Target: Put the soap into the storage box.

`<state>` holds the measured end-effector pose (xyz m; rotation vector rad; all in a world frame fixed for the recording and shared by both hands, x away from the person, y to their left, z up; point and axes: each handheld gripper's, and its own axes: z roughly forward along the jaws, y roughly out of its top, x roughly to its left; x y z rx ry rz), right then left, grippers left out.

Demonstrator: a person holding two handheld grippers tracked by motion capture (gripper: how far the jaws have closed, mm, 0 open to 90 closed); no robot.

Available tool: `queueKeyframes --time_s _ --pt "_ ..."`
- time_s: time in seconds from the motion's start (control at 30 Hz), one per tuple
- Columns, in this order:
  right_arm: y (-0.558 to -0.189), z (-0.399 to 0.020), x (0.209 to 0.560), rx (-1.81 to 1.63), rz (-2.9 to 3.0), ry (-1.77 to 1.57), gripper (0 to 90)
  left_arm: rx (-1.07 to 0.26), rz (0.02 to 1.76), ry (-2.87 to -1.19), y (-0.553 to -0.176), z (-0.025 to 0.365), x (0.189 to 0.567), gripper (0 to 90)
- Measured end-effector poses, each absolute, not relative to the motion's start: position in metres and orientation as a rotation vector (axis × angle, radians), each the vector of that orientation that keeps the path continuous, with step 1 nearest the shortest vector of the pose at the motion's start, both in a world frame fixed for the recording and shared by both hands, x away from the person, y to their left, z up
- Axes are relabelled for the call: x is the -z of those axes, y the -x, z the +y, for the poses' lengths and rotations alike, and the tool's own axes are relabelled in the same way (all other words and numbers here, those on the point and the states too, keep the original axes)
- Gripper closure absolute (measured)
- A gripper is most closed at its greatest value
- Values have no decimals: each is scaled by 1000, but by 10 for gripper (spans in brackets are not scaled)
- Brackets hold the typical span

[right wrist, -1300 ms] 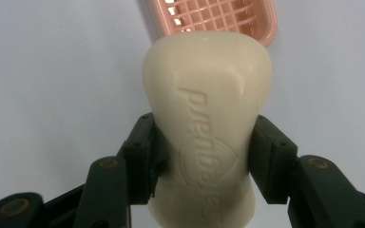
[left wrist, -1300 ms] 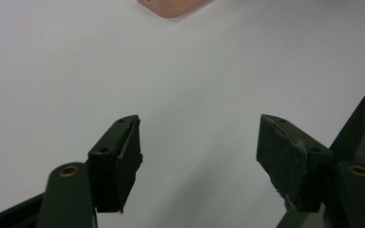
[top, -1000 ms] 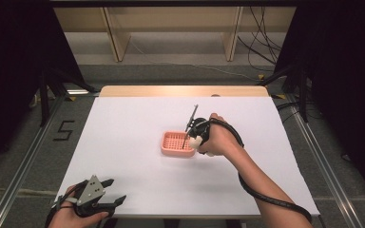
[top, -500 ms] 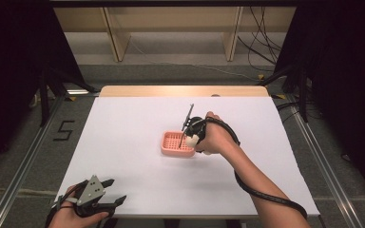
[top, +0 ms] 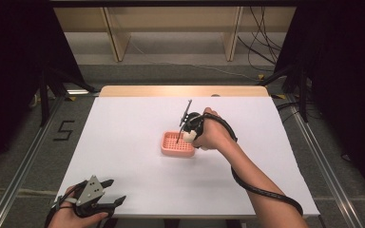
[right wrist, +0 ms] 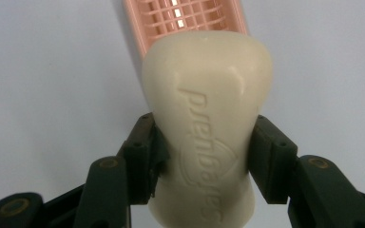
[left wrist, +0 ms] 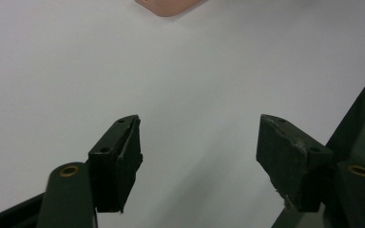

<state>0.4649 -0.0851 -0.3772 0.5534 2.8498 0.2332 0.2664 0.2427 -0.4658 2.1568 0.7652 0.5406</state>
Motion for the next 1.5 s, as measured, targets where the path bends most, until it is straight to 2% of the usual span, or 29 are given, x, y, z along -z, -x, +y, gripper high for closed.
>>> queueKeyframes --time_s 1.5 --pt "-478 -56 377 -245 2851 -517 507 -540 766 -2161 -266 242 466 315"
